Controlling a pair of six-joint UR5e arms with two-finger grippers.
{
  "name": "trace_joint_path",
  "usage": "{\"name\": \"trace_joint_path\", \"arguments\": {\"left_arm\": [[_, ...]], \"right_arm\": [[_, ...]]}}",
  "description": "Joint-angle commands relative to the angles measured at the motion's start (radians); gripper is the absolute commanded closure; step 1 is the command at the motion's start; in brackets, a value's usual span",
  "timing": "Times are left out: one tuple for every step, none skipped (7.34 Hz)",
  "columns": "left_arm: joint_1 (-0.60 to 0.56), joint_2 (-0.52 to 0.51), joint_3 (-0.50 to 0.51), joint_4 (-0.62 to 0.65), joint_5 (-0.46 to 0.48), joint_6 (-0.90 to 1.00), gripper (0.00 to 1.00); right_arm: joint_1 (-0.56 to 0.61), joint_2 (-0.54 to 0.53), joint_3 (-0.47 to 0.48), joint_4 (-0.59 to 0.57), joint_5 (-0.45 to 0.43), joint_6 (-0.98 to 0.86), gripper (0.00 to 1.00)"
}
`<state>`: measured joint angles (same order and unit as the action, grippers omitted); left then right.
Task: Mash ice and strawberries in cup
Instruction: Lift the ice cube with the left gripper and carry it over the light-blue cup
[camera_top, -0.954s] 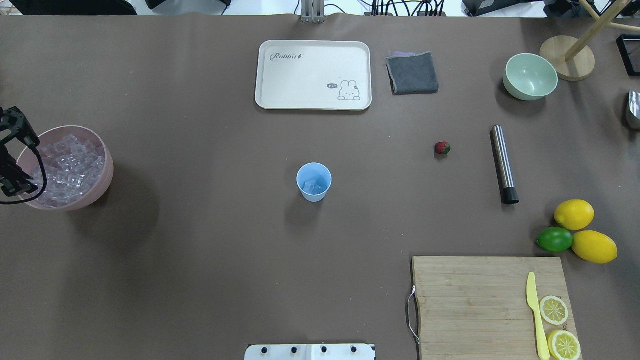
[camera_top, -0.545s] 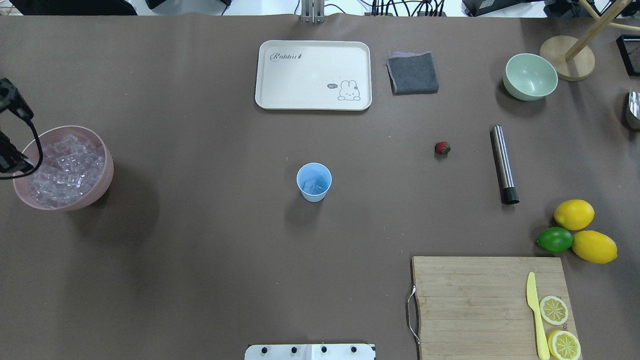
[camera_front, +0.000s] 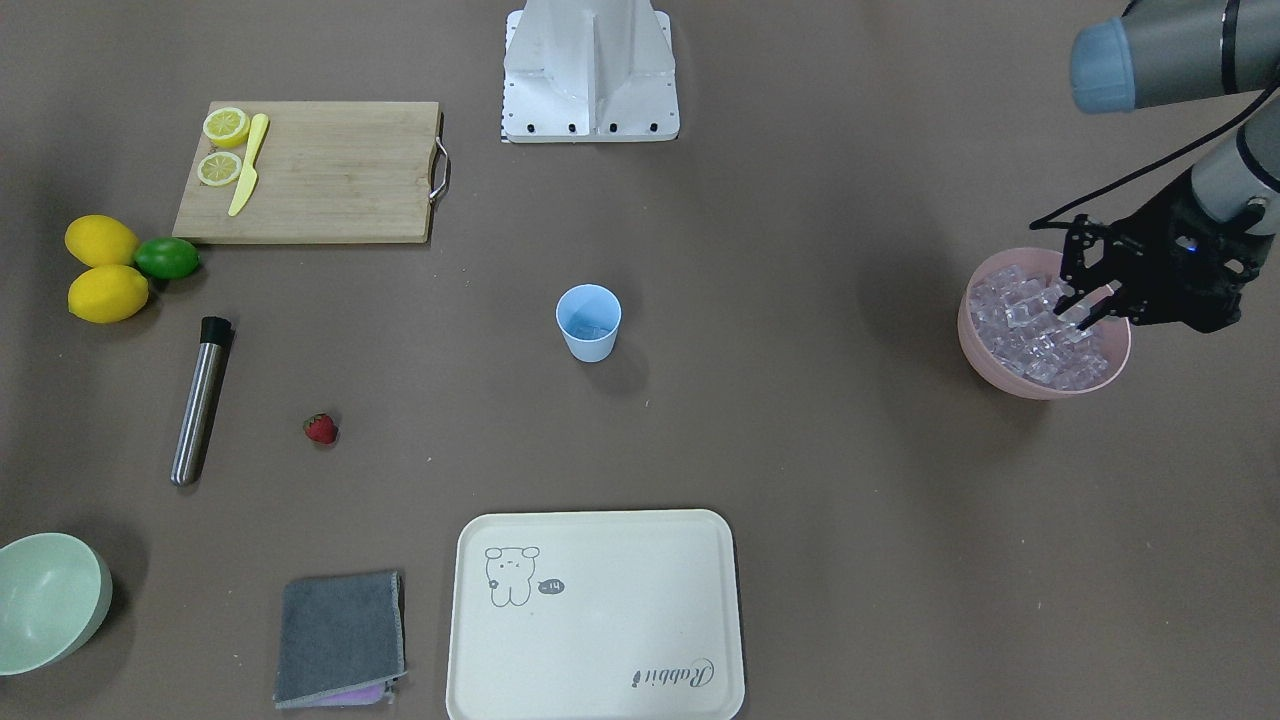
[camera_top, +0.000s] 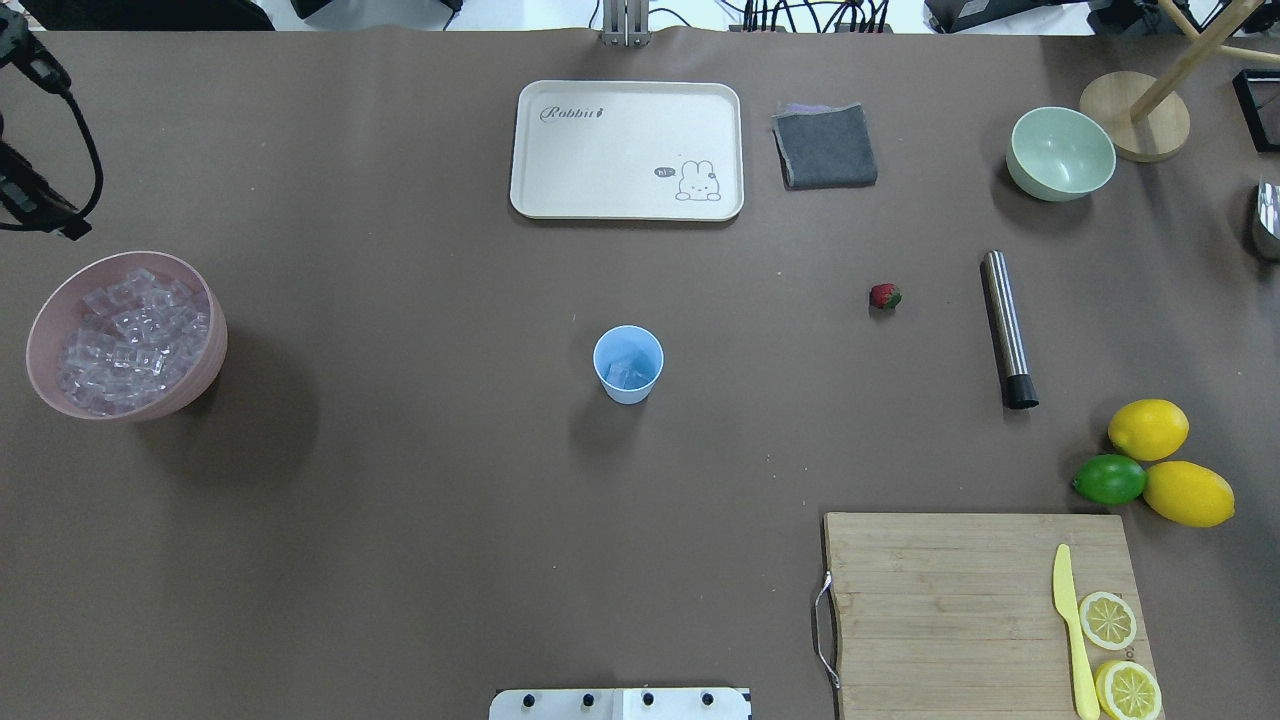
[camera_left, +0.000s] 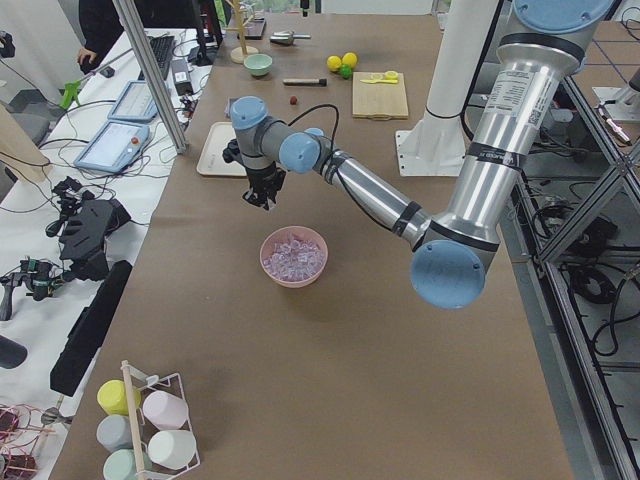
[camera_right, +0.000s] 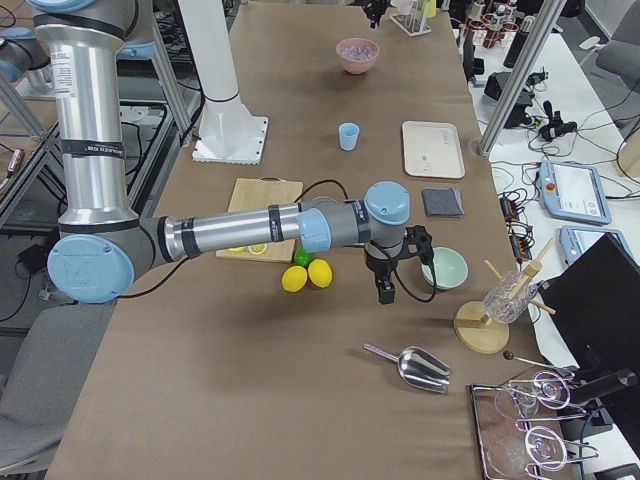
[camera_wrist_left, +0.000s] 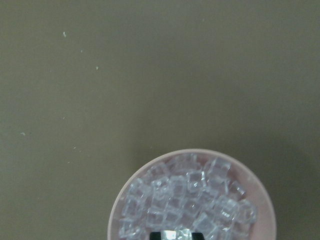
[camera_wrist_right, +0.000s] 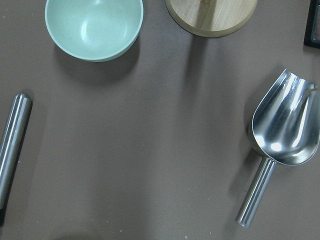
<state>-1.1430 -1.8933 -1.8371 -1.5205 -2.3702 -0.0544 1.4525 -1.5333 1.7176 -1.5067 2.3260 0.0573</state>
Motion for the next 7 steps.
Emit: {"name": "trace_joint_path", "arguments": {"left_arm": [[0.165, -0.088, 0.099, -0.374, -0.023, -0.581, 1.0], [0.257, -0.143, 0.111, -0.473, 0.064, -0.804, 1.0], [0.364, -0.221, 0.11, -0.478, 0.183, -0.979, 1.0], [0.426, -0.255, 0.104, -0.478, 0.265, -1.058, 1.0], [0.478, -0.273, 0.09, -0.481, 0.296, -1.118, 1.0], [0.555, -0.294, 0.094, -0.48, 0.403, -1.149, 1.0], [0.601, -0.322, 0.108, -0.474, 0.476, -1.151, 1.0]], "right_arm": [[-0.001, 0.01, -0.001, 0.002, -0.002, -0.001, 0.0], [0.0, 0.009, 0.0, 0.002, -0.002, -0.002, 0.0], [0.0, 0.006, 0.0, 0.002, -0.002, -0.004, 0.0], [0.0, 0.007, -0.001, 0.002, -0.004, -0.008, 0.0], [-0.001, 0.007, -0.001, 0.002, -0.004, -0.008, 0.0], [-0.001, 0.01, -0.001, 0.002, -0.005, -0.002, 0.0], [-0.001, 0.01, -0.003, 0.002, -0.005, -0.002, 0.0]]}}
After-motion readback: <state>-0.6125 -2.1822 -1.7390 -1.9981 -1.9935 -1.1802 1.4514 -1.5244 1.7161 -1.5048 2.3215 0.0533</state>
